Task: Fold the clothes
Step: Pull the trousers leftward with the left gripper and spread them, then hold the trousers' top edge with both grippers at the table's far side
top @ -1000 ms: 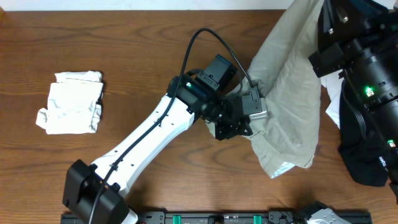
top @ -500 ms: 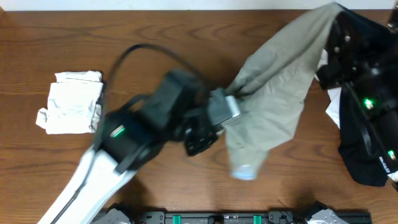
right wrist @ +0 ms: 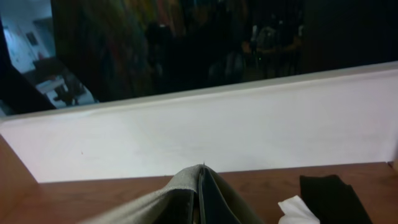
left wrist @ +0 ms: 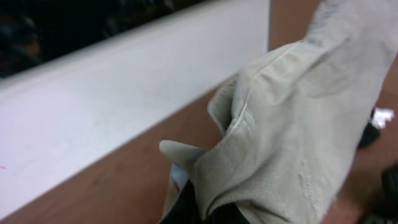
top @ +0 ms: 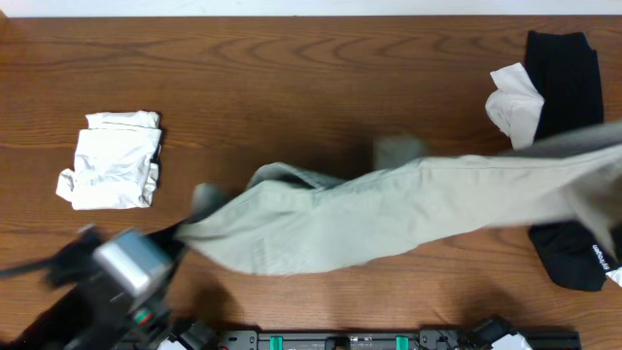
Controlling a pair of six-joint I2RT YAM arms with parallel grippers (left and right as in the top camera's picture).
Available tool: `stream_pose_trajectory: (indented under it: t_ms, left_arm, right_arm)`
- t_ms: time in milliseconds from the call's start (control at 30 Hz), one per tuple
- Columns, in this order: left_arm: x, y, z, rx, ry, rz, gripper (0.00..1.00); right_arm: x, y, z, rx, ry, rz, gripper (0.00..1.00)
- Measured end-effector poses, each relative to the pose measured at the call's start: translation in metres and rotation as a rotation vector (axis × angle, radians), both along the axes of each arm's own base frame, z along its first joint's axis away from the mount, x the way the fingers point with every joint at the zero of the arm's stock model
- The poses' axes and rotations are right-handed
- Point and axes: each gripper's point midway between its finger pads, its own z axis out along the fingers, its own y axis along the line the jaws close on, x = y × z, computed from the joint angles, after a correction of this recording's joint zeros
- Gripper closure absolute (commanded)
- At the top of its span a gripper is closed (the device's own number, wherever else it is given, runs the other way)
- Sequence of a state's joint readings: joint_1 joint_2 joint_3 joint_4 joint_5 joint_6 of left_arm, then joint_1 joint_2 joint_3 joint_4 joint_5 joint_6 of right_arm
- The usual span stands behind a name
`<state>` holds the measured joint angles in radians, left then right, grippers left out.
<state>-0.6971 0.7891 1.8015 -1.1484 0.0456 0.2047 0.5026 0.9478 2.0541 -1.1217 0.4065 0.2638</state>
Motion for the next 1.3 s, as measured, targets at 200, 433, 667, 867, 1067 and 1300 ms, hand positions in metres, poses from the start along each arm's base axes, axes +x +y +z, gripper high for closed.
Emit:
stream_pose_trajectory:
  t_ms: [200, 433, 667, 867, 1067, 1300]
  left_arm:
    - [0.02, 0.005, 0.01, -0.004, -0.022, 0.095, 0.94]
    - [0.098, -0.023, -0.023, 0.176, 0.082, 0.253, 0.94]
    - [0.212, -0.031, -0.097, 0.391, 0.256, 0.47, 0.94]
    - [0.307, 0.007, -0.157, 0.388, 0.372, 0.616, 0.94]
    - [0.377, 0.047, -0.217, 0.327, 0.457, 0.663, 0.94]
    - [0.433, 0.041, -0.295, 0.312, 0.503, 0.631, 0.94]
  right_arm:
    - [-0.012, -0.012, 0.005, 0.027, -0.015, -0.029, 0.99]
    - [0.051, 0.012, -0.013, -0.046, 0.103, -0.091, 0.99]
    - [0.175, 0.056, -0.087, -0.207, 0.348, -0.173, 0.99]
    - [0.271, 0.048, -0.176, -0.262, 0.553, -0.241, 0.99]
    - [0.339, 0.02, -0.259, -0.268, 0.697, -0.269, 0.99]
    - [0.382, 0.007, -0.335, -0.276, 0.795, -0.265, 0.99]
